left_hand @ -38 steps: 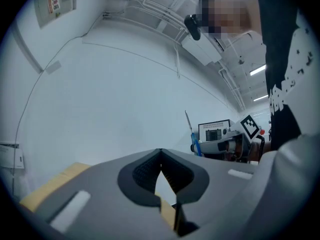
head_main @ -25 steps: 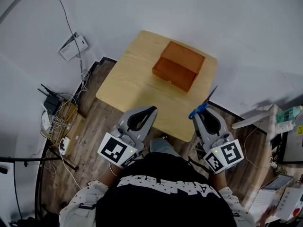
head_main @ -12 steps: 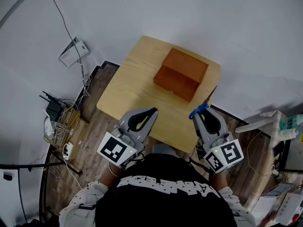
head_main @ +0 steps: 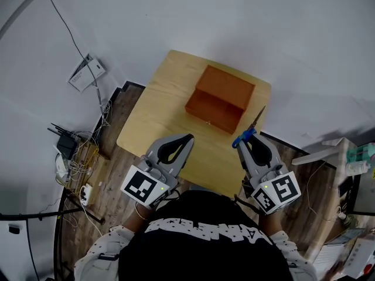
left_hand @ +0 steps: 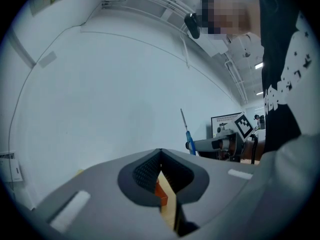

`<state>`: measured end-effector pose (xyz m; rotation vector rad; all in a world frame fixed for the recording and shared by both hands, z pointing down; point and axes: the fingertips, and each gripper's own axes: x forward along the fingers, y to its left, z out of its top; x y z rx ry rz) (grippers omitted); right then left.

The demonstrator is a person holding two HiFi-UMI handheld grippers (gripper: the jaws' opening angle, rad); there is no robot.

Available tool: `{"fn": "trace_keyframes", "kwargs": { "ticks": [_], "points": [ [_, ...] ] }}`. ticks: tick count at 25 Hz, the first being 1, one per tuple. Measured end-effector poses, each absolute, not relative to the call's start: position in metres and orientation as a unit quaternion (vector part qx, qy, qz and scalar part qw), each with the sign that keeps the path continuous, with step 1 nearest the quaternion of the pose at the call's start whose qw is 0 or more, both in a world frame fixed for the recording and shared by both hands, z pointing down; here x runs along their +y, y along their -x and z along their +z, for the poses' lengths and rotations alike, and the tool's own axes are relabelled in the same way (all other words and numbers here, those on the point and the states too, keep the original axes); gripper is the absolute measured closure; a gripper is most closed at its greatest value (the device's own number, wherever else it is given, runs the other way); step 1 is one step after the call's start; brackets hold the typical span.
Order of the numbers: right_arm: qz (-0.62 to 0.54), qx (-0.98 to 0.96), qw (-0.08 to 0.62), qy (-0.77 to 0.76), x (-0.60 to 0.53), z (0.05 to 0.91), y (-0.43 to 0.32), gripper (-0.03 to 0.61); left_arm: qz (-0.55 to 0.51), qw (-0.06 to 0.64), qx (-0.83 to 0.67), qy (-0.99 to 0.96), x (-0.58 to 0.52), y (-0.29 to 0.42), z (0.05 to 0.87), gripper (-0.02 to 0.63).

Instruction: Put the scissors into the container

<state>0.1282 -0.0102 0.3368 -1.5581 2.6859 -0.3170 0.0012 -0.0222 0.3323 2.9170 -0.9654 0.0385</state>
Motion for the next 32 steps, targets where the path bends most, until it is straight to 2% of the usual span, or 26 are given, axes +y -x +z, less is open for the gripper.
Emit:
{"fn": "trace_keyframes", "kwargs": {
  "ticks": [14,32],
  "points": [
    [-0.116,0.845,0.004,0.523,-0.034,0.354,-0.142,0.476,0.024,0.047,-0.285,-0.957,-0.055,-0.018,0.346,0.614],
    [-0.118,0.832,0.003,0.541,-0.053,0.358,-0.154,0.476,0.005,0.029,-0.278,-0.96,-0.092,-0.028,0.339,0.614]
  ]
}}
